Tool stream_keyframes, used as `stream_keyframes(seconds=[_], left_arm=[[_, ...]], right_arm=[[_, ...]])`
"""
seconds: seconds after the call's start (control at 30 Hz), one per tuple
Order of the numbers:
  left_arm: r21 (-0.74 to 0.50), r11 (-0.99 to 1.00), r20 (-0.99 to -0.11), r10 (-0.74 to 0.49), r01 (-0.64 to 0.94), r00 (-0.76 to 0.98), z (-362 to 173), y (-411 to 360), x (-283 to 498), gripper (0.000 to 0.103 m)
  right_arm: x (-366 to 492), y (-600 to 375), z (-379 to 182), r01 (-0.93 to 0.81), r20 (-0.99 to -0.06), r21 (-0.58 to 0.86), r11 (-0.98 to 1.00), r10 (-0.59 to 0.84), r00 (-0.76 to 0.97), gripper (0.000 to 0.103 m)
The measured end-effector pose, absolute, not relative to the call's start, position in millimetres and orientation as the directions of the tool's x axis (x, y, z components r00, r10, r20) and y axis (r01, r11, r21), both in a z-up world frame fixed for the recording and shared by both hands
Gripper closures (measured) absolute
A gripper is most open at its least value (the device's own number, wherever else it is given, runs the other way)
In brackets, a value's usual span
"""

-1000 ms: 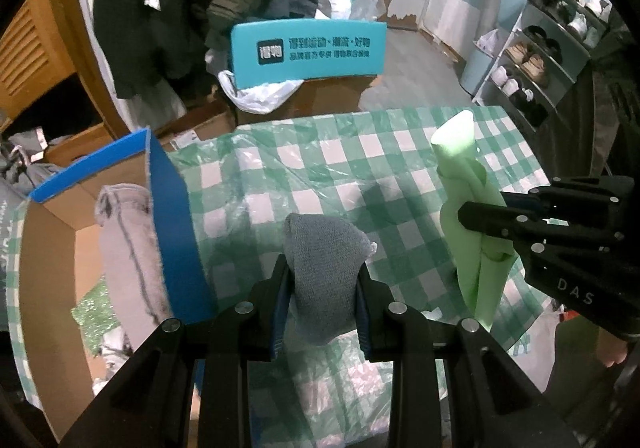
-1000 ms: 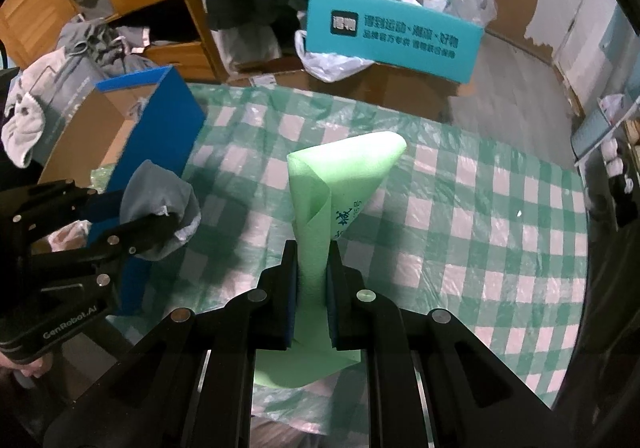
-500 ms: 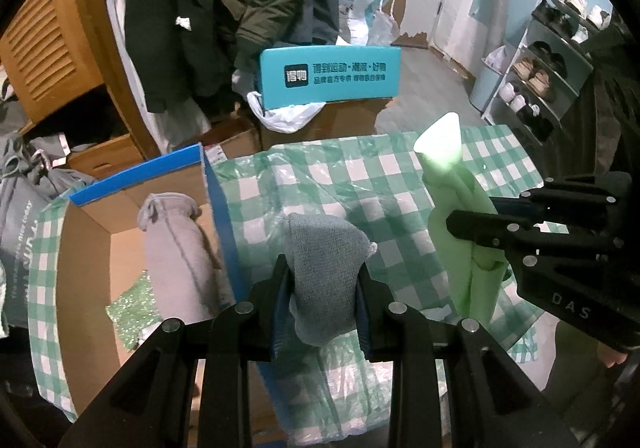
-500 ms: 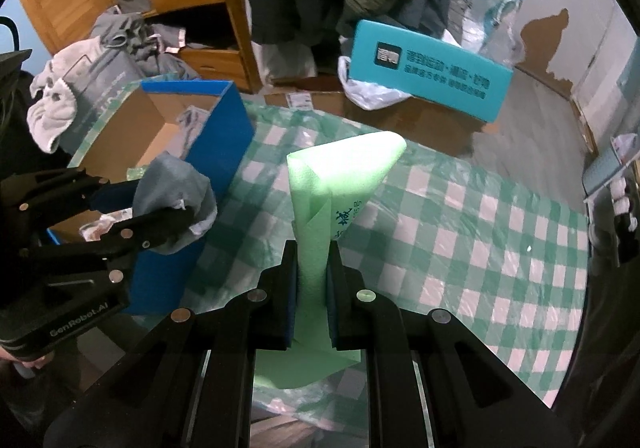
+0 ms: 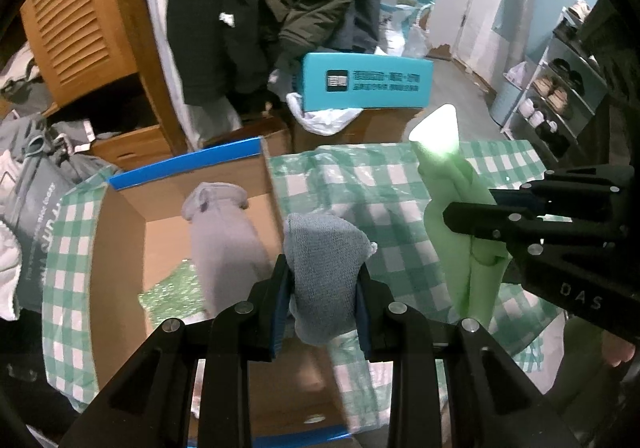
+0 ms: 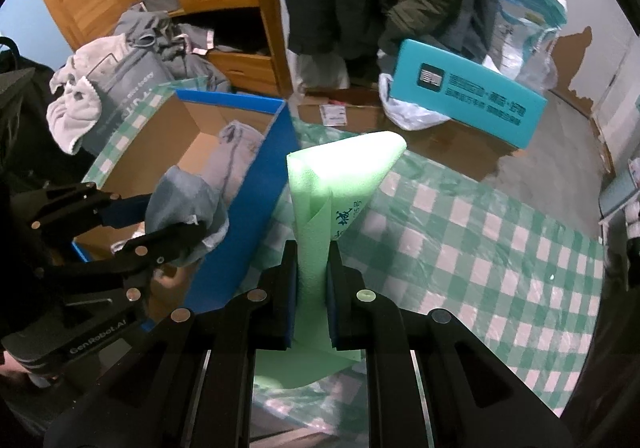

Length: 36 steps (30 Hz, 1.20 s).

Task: Organize soft objects
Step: 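Carry the grey sock in the left gripper and green cloth in the right toward the box, then open both grippers to drop the grey sock and green cloth into the box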

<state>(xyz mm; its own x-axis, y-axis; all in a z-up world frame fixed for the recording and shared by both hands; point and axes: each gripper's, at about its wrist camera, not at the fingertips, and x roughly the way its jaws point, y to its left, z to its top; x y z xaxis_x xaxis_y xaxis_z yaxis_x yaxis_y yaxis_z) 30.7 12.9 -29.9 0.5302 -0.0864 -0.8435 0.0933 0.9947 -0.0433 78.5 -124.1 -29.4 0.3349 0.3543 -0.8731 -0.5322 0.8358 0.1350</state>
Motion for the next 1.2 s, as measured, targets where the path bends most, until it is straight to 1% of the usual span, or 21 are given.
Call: stream_keyframes(seconds=[0.43,0.57,0.97,1.2], left_arm=[[-0.057,0.998,-0.847,-0.039,-0.017,0.531,-34.5,79.3,22.0,0.074],[-0.037,0.998,-0.852,-0.008,-0.046,0.524,-39.0,96.3,19.9,0.074],[-0.034,0.995,-0.871,0.017,-0.095,0.492,-52.3,128.7,14.4,0.074],[-0.017,0.991,-0.876,0.048,-0.13,0.479,-58.8,142.6,14.5,0.073]], right_arm=[[79.4,-60.3,-23.9,-0.605,-0.87,0.141,0.784,0.39,0.302,0.092],[81.9,-40.4,-26.7,-0.622,-0.871,0.158,0.767,0.405,0.279,0.092],[82.9,13.3,-42.0,-0.677,-0.883,0.166,0.717,0.413,0.221,0.091],[84.8,28.0,-56.5,-0.689,-0.897,0.167,0.706,0.399,0.192,0.091]])
